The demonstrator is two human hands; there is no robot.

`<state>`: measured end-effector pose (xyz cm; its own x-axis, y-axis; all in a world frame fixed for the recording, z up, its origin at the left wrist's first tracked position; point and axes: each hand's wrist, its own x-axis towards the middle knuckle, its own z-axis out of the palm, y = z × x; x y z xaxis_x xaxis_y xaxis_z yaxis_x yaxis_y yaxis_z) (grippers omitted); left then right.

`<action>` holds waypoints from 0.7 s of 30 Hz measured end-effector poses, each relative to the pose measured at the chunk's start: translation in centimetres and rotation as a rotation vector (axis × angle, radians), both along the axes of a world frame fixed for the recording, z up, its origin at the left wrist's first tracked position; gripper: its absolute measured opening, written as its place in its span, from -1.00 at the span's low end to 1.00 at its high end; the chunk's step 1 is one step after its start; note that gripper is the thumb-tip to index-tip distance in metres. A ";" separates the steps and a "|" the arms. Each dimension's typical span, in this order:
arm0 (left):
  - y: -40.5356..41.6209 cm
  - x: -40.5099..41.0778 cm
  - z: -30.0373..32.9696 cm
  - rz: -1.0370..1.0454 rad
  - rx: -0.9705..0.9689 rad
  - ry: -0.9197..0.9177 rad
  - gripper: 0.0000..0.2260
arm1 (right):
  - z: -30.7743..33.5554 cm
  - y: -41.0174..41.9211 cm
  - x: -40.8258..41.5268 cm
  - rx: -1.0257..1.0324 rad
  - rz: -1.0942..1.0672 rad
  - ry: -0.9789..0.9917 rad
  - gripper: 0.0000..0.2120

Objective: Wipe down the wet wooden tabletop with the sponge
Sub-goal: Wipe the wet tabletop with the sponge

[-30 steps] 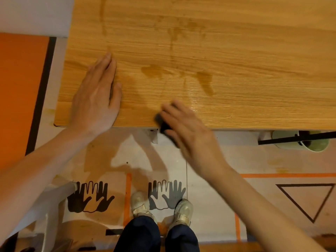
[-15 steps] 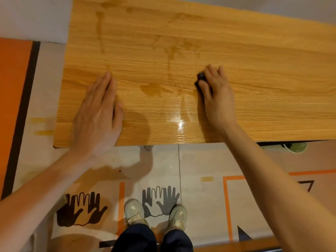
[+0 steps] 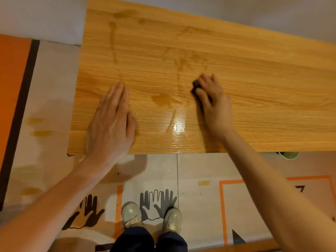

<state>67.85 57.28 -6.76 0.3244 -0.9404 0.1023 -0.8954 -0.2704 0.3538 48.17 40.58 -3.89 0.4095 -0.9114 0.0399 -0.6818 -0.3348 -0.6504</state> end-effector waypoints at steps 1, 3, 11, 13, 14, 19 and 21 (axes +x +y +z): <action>0.0 0.0 -0.1 0.001 0.003 0.002 -0.48 | -0.1 -0.6 0.7 0.004 -0.047 -0.009 -0.66; 0.1 0.1 -0.1 -0.002 0.006 0.008 -0.47 | -0.3 1.7 1.1 -0.003 -0.068 -0.015 -0.64; -0.2 0.1 0.2 0.003 0.038 0.038 -0.46 | 0.4 8.1 -0.8 -0.013 0.248 0.036 -0.62; -0.2 0.1 0.2 0.005 0.043 0.029 -0.46 | 0.0 3.6 1.7 -0.026 0.142 0.039 -0.66; -0.1 0.1 0.3 0.005 0.043 0.023 -0.46 | -0.1 1.8 2.8 -0.026 0.082 0.034 -0.67; -0.2 0.0 0.6 0.008 0.048 0.034 -0.45 | -0.5 8.0 2.4 -0.026 0.055 0.006 -0.62; -0.2 0.0 0.7 0.014 0.045 0.043 -0.46 | -0.1 13.4 0.5 -0.017 0.182 0.005 -0.62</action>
